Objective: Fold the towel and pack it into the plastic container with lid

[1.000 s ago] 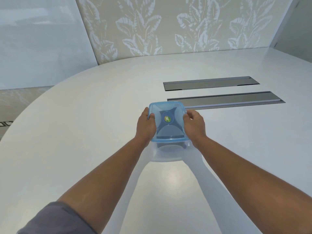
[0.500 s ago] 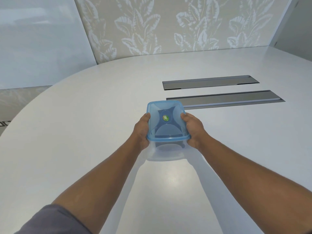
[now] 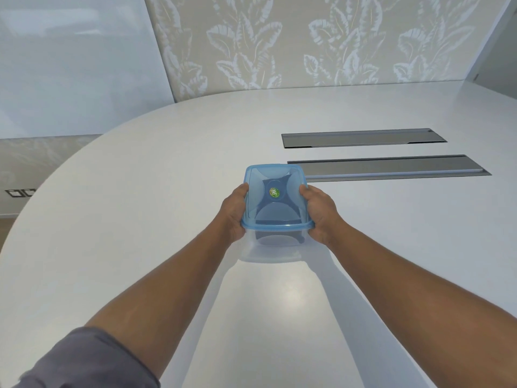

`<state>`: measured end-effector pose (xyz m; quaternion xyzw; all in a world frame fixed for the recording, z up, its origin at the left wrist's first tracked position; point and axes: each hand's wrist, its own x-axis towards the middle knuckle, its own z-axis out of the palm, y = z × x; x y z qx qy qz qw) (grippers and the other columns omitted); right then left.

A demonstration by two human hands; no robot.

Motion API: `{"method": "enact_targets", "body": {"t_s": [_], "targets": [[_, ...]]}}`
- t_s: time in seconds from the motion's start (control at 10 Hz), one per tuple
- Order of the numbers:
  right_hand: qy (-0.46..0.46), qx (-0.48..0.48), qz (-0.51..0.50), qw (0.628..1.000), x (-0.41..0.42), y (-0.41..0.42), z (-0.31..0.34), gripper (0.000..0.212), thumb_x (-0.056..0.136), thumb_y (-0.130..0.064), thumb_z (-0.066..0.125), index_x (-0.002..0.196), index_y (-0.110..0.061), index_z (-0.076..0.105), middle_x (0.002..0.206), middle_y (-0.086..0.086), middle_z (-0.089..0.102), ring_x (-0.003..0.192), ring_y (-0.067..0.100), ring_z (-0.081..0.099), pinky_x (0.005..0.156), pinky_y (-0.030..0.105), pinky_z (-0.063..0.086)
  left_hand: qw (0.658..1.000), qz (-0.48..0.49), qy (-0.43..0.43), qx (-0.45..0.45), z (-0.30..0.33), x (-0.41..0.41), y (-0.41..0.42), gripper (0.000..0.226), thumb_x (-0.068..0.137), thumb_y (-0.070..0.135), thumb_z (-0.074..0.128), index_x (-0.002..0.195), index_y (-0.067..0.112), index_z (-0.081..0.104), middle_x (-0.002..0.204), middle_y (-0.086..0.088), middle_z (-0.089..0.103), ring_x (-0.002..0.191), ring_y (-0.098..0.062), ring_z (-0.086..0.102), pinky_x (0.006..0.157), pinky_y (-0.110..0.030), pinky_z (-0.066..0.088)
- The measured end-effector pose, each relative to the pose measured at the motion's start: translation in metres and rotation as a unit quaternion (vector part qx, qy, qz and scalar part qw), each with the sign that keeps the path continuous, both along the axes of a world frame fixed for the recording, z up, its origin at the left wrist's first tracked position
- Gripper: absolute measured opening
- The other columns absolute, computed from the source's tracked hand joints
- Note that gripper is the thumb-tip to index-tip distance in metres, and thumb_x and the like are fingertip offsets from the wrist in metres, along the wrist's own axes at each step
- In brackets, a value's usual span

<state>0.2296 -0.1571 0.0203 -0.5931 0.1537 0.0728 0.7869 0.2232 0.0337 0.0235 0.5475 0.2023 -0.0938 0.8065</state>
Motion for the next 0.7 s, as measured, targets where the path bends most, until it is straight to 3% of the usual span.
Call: {"method": "enact_targets", "body": {"t_s": [0.1,0.3,0.4,0.5,0.6,0.7], "targets": [[-0.006,0.001,0.0,1.0,0.001,-0.003,-0.004,0.019,0.104,-0.029,0.055,0.107,-0.018,0.07,0.087,0.003,0.08,0.071,0.022,0.077,0.06,0.036,0.061,1.0,-0.008,-0.003,0.004,-0.002,0.001,-0.002,0.031,0.103,0.042,0.054,0.108,0.018,0.073,0.09,-0.004,0.08,0.071,-0.023,0.076,0.066,-0.035,0.062],[-0.014,-0.009,0.008,1.0,-0.001,-0.002,-0.003,0.019,0.103,-0.033,0.056,0.102,-0.021,0.071,0.09,0.003,0.08,0.074,0.023,0.077,0.063,0.037,0.061,1.0,-0.009,0.0,0.019,-0.001,-0.001,-0.002,0.037,0.104,0.045,0.051,0.115,0.017,0.072,0.097,-0.005,0.08,0.076,-0.024,0.077,0.069,-0.037,0.062],[-0.008,-0.04,0.016,0.999,-0.001,-0.005,-0.001,0.027,0.103,-0.042,0.054,0.107,-0.023,0.072,0.099,0.002,0.079,0.082,0.022,0.076,0.072,0.037,0.061,0.998,-0.032,-0.005,0.048,0.003,0.002,0.002,0.049,0.104,0.056,0.045,0.118,0.018,0.072,0.115,-0.008,0.077,0.09,-0.024,0.077,0.077,-0.037,0.06],[-0.009,-0.056,0.032,0.998,-0.006,-0.012,0.007,0.035,0.102,-0.051,0.05,0.111,-0.023,0.069,0.104,-0.003,0.076,0.091,0.018,0.073,0.081,0.037,0.057,0.992,-0.048,0.001,0.119,0.012,-0.001,0.011,0.073,0.099,0.07,0.037,0.152,0.02,0.046,0.158,-0.001,0.046,0.143,-0.023,0.046,0.115,-0.042,0.039],[-0.042,-0.125,0.038,0.991,-0.012,-0.015,0.019,0.03,0.104,-0.054,0.042,0.107,-0.03,0.06,0.111,-0.014,0.06,0.098,0.005,0.059,0.094,0.037,0.043,0.973,-0.077,-0.017,0.217,0.025,-0.014,0.015,0.076,0.1,0.07,0.033,0.161,0.024,0.028,0.168,0.003,0.025,0.152,-0.019,0.026,0.121,-0.044,0.018],[-0.124,-0.268,0.037,0.955,-0.021,-0.01,0.03,0.042,0.104,-0.055,0.038,0.135,-0.03,0.051,0.133,-0.007,0.052,0.121,0.014,0.051,0.111,0.041,0.037,0.938,-0.089,-0.094,0.323,0.036,-0.024,0.012,0.072,0.105,0.061,0.031,0.162,0.019,0.021,0.171,0.001,0.019,0.152,-0.014,0.022,0.123,-0.04,0.017]]}}
